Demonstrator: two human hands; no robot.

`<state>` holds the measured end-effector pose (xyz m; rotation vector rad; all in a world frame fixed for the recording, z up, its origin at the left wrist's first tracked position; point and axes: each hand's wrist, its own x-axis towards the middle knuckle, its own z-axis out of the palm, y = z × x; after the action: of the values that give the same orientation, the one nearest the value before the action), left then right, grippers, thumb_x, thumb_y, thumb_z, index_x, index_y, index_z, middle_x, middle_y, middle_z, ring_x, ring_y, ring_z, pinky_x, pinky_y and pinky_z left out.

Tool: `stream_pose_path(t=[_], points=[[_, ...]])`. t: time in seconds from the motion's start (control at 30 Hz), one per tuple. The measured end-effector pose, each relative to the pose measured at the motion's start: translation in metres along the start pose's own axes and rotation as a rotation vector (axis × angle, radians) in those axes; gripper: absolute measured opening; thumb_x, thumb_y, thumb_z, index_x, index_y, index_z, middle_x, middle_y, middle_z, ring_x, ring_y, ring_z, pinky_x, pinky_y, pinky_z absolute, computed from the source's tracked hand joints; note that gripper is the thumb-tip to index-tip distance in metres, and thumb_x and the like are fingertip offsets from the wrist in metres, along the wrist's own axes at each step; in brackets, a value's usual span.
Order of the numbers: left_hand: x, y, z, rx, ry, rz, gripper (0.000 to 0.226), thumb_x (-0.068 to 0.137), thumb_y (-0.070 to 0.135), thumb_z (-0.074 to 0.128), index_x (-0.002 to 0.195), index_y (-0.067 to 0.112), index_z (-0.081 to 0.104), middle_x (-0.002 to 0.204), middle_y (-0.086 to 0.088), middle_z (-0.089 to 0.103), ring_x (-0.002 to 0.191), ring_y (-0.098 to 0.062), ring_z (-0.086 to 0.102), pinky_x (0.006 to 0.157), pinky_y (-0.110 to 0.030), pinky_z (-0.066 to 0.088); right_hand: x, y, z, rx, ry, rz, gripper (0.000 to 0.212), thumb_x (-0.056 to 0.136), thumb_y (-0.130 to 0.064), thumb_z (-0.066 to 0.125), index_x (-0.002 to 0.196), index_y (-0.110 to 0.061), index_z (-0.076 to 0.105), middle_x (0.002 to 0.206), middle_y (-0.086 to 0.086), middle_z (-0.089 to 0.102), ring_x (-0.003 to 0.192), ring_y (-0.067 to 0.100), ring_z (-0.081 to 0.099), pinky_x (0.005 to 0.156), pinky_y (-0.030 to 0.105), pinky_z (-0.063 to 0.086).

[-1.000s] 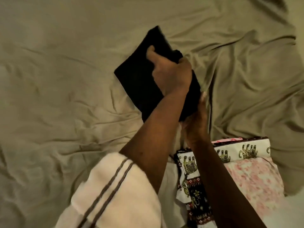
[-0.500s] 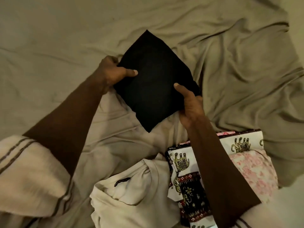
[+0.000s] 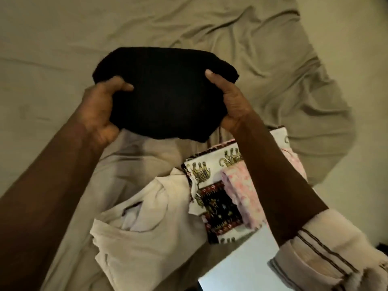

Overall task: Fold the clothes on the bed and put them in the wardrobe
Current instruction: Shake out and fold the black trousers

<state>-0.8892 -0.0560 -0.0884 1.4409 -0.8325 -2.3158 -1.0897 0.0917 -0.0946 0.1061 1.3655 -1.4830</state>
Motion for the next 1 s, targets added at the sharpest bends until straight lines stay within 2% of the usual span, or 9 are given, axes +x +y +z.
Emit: stream_pose_path(t=[0.13,0.27,0.33,0.47,0.53,0.67,0.83,0.93,1.0], points=[[-0.104,-0.056,0.031,-0.067,-0.195,-0.165,0.041,0.078,-0.002,0.055,0.115,0.008,0.069,0.098,-0.007,0.079,0.090,-0.020,0.077,0.072,-0.033,0.063,-0.079,-0.043,-0.060,-0.261,0.016,0.074,0.040,0.097,-0.028,0.069,0.129,-0.005,0.066,0.127,0.016,0.072,0.118,0.029,0.070,0.100,0.040,0.058],[-0.148,-0.126,0.069,-0.116,-0.286,-0.314,0.059,0.069,-0.010,0.062,0.127,-0.001,0.066,0.109,-0.016,0.076,0.096,-0.026,0.077,0.075,-0.035,0.063,-0.137,-0.077,-0.113,-0.484,0.075,0.113,0.033,0.096,-0.028,0.070,0.121,-0.005,0.069,0.114,0.013,0.077,0.101,0.024,0.076,0.077,0.031,0.063],[-0.155,-0.164,0.092,-0.172,-0.272,-0.355,0.067,0.068,-0.014,0.070,0.133,0.000,0.064,0.123,-0.019,0.072,0.110,-0.032,0.073,0.081,-0.040,0.063,-0.152,-0.083,-0.142,-0.547,0.111,0.102,0.035,0.096,-0.033,0.071,0.121,-0.009,0.069,0.113,0.011,0.078,0.104,0.025,0.075,0.079,0.032,0.063],[-0.146,-0.235,0.117,0.056,-0.048,-0.273,0.052,0.084,-0.003,0.074,0.131,0.017,0.063,0.119,-0.008,0.074,0.098,-0.026,0.073,0.061,-0.033,0.061,-0.147,-0.043,-0.205,-0.944,0.405,0.135,0.047,0.090,-0.072,0.058,0.100,-0.026,0.067,0.102,0.001,0.072,0.094,0.021,0.068,0.084,0.035,0.054],[-0.140,-0.258,0.117,0.208,0.037,-0.175,0.057,0.087,0.005,0.076,0.136,0.027,0.057,0.126,0.000,0.071,0.108,-0.024,0.070,0.078,-0.044,0.063,-0.135,0.000,-0.239,-1.008,0.593,0.078,0.072,0.087,-0.082,0.051,0.117,-0.018,0.066,0.119,0.010,0.069,0.110,0.031,0.066,0.099,0.042,0.051],[-0.142,-0.276,0.108,0.343,0.111,-0.017,0.062,0.090,0.007,0.076,0.143,0.026,0.050,0.130,0.006,0.068,0.119,-0.020,0.066,0.099,-0.050,0.057,-0.137,0.065,-0.253,-1.010,0.755,-0.275,0.051,0.103,-0.051,0.047,0.138,-0.016,0.052,0.133,0.009,0.062,0.125,0.031,0.059,0.104,0.043,0.047],[-0.157,-0.275,0.105,0.370,0.084,0.067,0.065,0.092,0.002,0.073,0.145,0.030,0.046,0.132,0.003,0.066,0.118,-0.019,0.066,0.072,-0.028,0.063,-0.142,0.058,-0.253,-0.763,0.679,-0.628,0.027,0.098,-0.016,0.062,0.126,-0.017,0.064,0.115,-0.013,0.065,0.110,0.002,0.060,0.100,0.019,0.047],[-0.161,-0.275,0.113,0.381,0.118,0.140,0.069,0.093,0.002,0.073,0.149,0.029,0.042,0.136,0.007,0.063,0.121,-0.013,0.063,0.092,-0.038,0.061,-0.136,0.050,-0.253,-0.755,0.622,-0.740,0.028,0.096,-0.011,0.063,0.123,-0.017,0.065,0.117,-0.012,0.068,0.112,0.001,0.062,0.101,0.018,0.048],[-0.161,-0.279,0.116,0.436,0.153,0.160,0.070,0.091,0.006,0.075,0.148,0.030,0.041,0.137,0.008,0.061,0.122,-0.014,0.061,0.103,-0.046,0.056,-0.127,0.050,-0.258,-0.831,0.547,-0.671,0.030,0.097,-0.014,0.063,0.127,-0.018,0.064,0.123,-0.008,0.067,0.116,0.003,0.061,0.103,0.020,0.048]])
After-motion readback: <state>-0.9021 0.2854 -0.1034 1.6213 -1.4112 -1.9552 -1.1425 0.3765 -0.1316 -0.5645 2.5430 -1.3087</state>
